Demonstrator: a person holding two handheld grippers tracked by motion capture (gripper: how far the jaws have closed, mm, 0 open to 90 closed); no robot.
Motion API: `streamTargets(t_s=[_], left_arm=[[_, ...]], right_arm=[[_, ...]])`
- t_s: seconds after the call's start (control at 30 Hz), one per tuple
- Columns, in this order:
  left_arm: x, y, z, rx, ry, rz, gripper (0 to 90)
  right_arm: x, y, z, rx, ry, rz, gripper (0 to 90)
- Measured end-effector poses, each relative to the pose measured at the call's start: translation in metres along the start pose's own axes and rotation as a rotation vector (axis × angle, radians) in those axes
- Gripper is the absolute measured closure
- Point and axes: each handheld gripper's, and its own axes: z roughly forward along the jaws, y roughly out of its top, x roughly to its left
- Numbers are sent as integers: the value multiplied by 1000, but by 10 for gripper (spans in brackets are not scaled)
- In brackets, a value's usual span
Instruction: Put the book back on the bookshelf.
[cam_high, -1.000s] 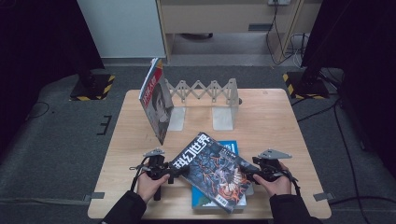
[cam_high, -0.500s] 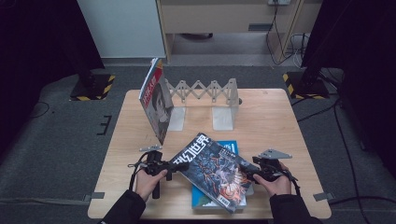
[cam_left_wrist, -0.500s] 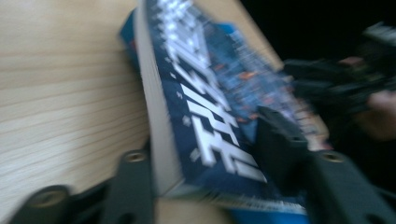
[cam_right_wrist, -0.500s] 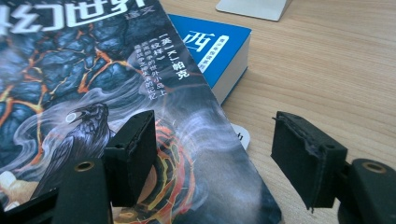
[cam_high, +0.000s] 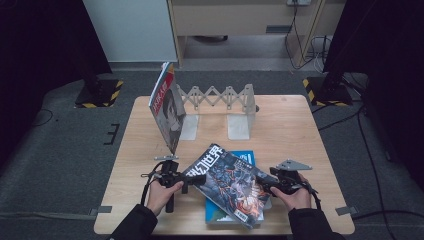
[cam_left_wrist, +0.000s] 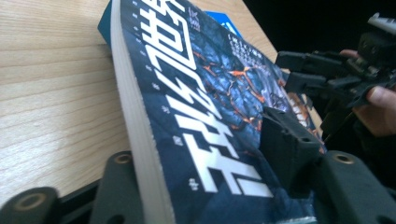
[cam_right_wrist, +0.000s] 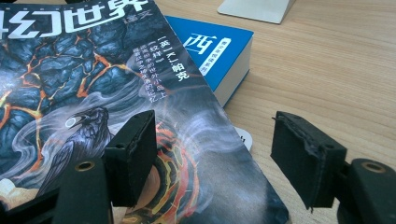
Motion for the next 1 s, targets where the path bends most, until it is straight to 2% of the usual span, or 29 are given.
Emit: streamTargets(t_s=[0.07, 0.13, 0.17, 0.23, 0.27, 0.3, 0.33, 0.47, 0.6, 0.83, 1.0], left_arm=[[-1, 0, 1, 7, 15, 5, 362], [-1, -1, 1, 6, -1, 24, 338], [-1, -1, 1, 4, -2, 19, 313], [-1, -1, 1, 8, 10, 34, 320], [-1, -1, 1, 8, 10, 34, 345], [0, -1, 1, 25, 41, 72, 403], [1, -1, 1, 25, 39, 51, 409], [1, 2, -3, -7, 1, 7, 548], [-2, 5, -6, -4, -1, -8, 589], [-15, 11, -12, -18, 12, 3, 635], [-24, 17, -19, -50, 22, -1, 672]], right_arm=[[0, 0, 0, 0, 1, 0, 311], [0, 0, 0, 0, 1, -3, 312], [0, 0, 0, 1, 1, -1, 311], [0, 0, 0, 0, 2, 1, 311], [0, 0, 0, -1, 2, 1, 311], [0, 0, 0, -1, 2, 1, 311], [0, 0, 0, -1, 2, 0, 311], [0, 0, 0, -3, 3, 3, 310], [-1, 0, 0, -3, 4, 3, 310], [-2, 0, 1, -4, 21, 4, 318], [-2, 1, 0, -15, 8, -11, 342]])
